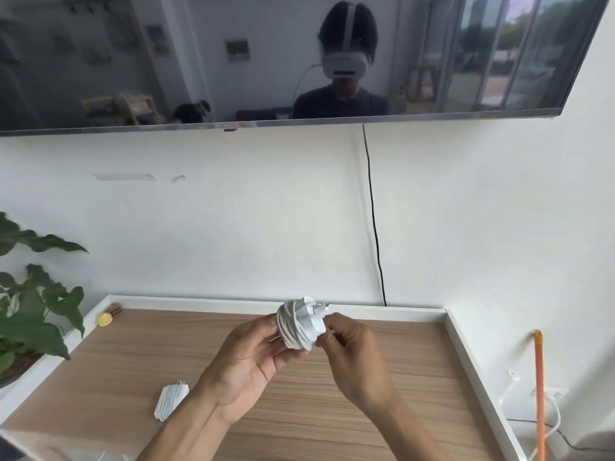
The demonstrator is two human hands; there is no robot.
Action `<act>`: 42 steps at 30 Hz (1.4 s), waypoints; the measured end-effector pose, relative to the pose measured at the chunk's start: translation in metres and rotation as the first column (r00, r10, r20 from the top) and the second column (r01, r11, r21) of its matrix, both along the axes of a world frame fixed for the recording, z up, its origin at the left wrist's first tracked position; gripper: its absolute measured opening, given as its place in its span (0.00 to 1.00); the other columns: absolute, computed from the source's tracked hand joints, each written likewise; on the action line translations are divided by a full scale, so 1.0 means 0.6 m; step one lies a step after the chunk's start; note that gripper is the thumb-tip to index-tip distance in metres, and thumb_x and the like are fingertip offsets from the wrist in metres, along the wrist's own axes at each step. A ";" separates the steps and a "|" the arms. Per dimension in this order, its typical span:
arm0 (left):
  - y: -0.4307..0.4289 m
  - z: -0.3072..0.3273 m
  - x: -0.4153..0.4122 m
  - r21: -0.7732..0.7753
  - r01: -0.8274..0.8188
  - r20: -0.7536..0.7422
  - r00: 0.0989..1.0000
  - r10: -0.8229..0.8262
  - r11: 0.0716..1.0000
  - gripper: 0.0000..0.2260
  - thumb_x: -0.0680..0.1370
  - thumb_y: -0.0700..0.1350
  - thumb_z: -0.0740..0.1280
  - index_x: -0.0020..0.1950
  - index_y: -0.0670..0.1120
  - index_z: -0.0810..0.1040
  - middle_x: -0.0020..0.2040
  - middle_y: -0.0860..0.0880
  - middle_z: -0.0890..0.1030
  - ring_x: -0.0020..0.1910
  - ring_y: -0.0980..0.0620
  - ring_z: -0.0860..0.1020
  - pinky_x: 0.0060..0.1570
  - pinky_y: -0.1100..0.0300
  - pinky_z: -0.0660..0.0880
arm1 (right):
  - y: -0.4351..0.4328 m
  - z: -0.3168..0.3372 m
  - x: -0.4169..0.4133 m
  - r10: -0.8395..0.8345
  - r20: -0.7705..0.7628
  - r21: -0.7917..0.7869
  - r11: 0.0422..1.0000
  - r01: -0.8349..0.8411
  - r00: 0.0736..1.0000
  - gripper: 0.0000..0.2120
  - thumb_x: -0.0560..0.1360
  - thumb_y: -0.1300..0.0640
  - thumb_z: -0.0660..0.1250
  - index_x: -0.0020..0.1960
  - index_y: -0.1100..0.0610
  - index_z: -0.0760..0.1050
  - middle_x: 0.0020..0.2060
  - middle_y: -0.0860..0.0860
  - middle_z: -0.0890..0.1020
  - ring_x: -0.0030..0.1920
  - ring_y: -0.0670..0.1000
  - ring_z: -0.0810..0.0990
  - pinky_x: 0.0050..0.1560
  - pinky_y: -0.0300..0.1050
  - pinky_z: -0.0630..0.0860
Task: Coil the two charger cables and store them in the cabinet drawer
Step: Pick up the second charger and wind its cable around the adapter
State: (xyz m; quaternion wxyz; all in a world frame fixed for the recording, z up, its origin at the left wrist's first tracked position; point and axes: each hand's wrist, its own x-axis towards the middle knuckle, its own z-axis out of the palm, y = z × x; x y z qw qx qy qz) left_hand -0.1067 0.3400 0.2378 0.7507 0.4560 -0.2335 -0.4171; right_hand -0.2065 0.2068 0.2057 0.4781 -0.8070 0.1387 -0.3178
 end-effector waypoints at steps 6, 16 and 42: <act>-0.021 -0.009 0.000 0.118 -0.299 0.090 0.953 0.289 0.947 0.10 0.74 0.40 0.68 0.45 0.34 0.83 0.46 0.35 0.84 0.45 0.43 0.81 0.42 0.55 0.80 | 0.011 -0.021 -0.008 -0.081 -0.049 -0.257 0.964 0.066 0.995 0.12 0.78 0.48 0.61 0.37 0.48 0.73 0.29 0.45 0.72 0.29 0.47 0.69 0.33 0.48 0.70; -0.038 -0.014 -0.008 0.115 -0.529 0.417 0.794 0.443 0.841 0.03 0.76 0.35 0.68 0.48 0.39 0.81 0.41 0.43 0.84 0.40 0.49 0.82 0.37 0.63 0.79 | 0.005 0.039 -0.035 -0.109 -0.278 -0.584 0.808 -0.078 0.954 0.14 0.79 0.49 0.57 0.40 0.52 0.75 0.37 0.47 0.77 0.37 0.55 0.77 0.36 0.46 0.68; -0.027 -0.005 -0.020 0.053 0.092 0.069 0.993 -0.095 0.994 0.27 0.66 0.49 0.78 0.55 0.30 0.79 0.49 0.36 0.83 0.45 0.44 0.83 0.41 0.55 0.81 | -0.046 0.059 -0.033 0.146 -0.011 0.459 0.879 -0.125 0.989 0.11 0.78 0.62 0.64 0.39 0.60 0.81 0.20 0.48 0.66 0.22 0.46 0.58 0.23 0.36 0.57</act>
